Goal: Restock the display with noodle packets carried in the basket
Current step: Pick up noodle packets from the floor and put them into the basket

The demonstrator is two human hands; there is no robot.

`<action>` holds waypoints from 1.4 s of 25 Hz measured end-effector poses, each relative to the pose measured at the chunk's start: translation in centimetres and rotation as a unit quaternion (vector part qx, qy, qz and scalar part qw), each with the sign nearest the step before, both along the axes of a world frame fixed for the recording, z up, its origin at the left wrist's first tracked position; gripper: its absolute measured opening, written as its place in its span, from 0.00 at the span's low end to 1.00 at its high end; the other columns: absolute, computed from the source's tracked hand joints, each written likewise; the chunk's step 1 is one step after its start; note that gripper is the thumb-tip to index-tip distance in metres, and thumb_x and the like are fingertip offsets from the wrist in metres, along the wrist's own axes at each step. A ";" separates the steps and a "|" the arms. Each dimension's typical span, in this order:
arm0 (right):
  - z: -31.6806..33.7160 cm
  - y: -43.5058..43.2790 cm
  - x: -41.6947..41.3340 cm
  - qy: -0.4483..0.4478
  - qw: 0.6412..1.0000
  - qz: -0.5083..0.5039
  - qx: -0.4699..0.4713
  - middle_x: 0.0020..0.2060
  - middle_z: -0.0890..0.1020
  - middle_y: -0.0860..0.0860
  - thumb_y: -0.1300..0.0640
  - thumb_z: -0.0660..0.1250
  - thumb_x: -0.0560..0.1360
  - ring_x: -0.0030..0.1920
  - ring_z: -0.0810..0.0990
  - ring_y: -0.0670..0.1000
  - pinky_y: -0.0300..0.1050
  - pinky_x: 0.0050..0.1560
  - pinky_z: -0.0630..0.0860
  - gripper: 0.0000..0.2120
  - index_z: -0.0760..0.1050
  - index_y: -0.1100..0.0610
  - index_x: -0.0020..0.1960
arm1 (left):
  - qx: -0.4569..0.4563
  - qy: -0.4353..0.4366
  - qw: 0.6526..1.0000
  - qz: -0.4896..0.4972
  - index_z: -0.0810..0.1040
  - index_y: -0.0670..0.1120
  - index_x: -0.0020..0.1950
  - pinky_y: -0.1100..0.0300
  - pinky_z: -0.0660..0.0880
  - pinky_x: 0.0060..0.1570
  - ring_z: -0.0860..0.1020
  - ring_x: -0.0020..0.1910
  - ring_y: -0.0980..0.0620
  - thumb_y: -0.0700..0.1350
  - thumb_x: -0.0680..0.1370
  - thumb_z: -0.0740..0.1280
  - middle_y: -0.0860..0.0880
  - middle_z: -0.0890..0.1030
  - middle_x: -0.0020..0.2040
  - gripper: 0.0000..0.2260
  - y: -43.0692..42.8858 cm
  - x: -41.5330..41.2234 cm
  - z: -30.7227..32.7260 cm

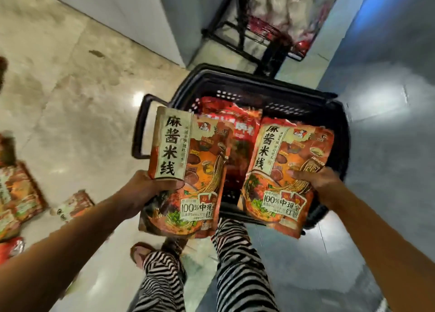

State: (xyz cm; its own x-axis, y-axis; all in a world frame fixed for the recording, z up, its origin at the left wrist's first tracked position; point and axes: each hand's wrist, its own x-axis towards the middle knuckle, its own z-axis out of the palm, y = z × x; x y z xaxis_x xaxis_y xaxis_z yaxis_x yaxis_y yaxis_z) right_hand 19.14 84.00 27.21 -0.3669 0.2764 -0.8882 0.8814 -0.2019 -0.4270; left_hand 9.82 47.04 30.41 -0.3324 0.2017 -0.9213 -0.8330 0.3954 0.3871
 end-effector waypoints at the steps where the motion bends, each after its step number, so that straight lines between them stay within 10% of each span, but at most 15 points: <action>1: -1.1 1.4 -0.5 -0.010 1.000 0.008 0.025 0.48 0.85 0.58 0.66 0.77 0.66 0.38 0.85 0.54 0.46 0.39 0.82 0.12 0.79 0.59 0.48 | 0.003 0.009 0.999 -0.032 0.83 0.43 0.51 0.60 0.79 0.34 0.83 0.33 0.50 0.53 0.59 0.82 0.48 0.86 0.38 0.25 1.4 -1.3 -1.3; 4: -4.6 4.0 -2.0 -0.053 0.997 0.040 0.031 0.54 0.83 0.58 0.60 0.81 0.61 0.52 0.82 0.57 0.53 0.55 0.79 0.21 0.80 0.62 0.51 | -0.033 0.000 0.996 -0.082 0.83 0.48 0.55 0.46 0.77 0.59 0.84 0.50 0.46 0.48 0.59 0.83 0.47 0.86 0.52 0.25 5.2 -4.1 -5.5; 8: -9.5 3.6 -2.3 -0.078 0.996 0.037 -0.018 0.48 0.84 0.56 0.66 0.78 0.65 0.48 0.83 0.54 0.40 0.45 0.80 0.16 0.80 0.60 0.51 | -0.168 -0.010 0.978 -0.125 0.82 0.42 0.56 0.51 0.78 0.56 0.82 0.51 0.46 0.44 0.67 0.80 0.45 0.84 0.52 0.20 8.2 -6.2 -10.2; 11: -12.3 2.4 -1.4 -0.125 0.985 -0.051 0.110 0.57 0.81 0.59 0.61 0.82 0.62 0.57 0.81 0.60 0.53 0.58 0.79 0.35 0.72 0.63 0.66 | -0.270 0.070 0.953 -0.120 0.78 0.39 0.61 0.56 0.73 0.51 0.78 0.52 0.48 0.43 0.71 0.78 0.47 0.81 0.53 0.21 10.2 -5.9 -11.5; 14: -11.2 -0.1 -1.0 -0.152 0.945 0.052 0.285 0.65 0.72 0.63 0.51 0.78 0.69 0.65 0.72 0.62 0.52 0.62 0.72 0.43 0.58 0.62 0.74 | -0.343 0.216 0.900 -0.163 0.60 0.39 0.75 0.48 0.69 0.64 0.71 0.67 0.39 0.48 0.71 0.77 0.41 0.72 0.67 0.40 12.4 -4.9 -11.5; 17: -10.4 -2.4 -0.2 -0.038 0.893 0.268 0.360 0.71 0.64 0.62 0.34 0.73 0.66 0.72 0.62 0.61 0.56 0.73 0.61 0.55 0.51 0.59 0.78 | -0.299 0.330 0.795 -0.413 0.40 0.48 0.81 0.46 0.45 0.77 0.46 0.79 0.38 0.68 0.69 0.69 0.39 0.46 0.80 0.54 13.5 -4.1 -11.6; 21: -12.4 -3.1 0.0 -0.097 0.893 0.365 0.245 0.77 0.49 0.62 0.24 0.68 0.59 0.77 0.48 0.63 0.55 0.77 0.47 0.69 0.34 0.59 0.79 | -0.227 0.208 0.700 -0.644 0.21 0.52 0.73 0.39 0.39 0.75 0.27 0.73 0.39 0.77 0.68 0.45 0.41 0.22 0.73 0.49 14.0 -4.0 -13.4; 27: -15.1 -3.9 -0.7 -0.130 0.870 0.412 0.239 0.77 0.41 0.67 0.20 0.56 0.53 0.77 0.44 0.66 0.59 0.76 0.44 0.73 0.29 0.68 0.75 | -0.238 0.157 0.693 -0.662 0.16 0.51 0.67 0.40 0.39 0.76 0.25 0.72 0.38 0.75 0.71 0.49 0.41 0.17 0.66 0.49 14.2 -4.0 -15.4; 35: -16.4 -4.3 -0.6 -0.142 0.869 0.407 0.243 0.76 0.38 0.67 0.23 0.66 0.58 0.77 0.41 0.66 0.58 0.75 0.40 0.72 0.27 0.67 0.74 | -0.255 0.147 0.693 -0.658 0.18 0.50 0.69 0.42 0.39 0.76 0.25 0.72 0.38 0.74 0.73 0.54 0.41 0.17 0.67 0.50 14.3 -3.4 -16.3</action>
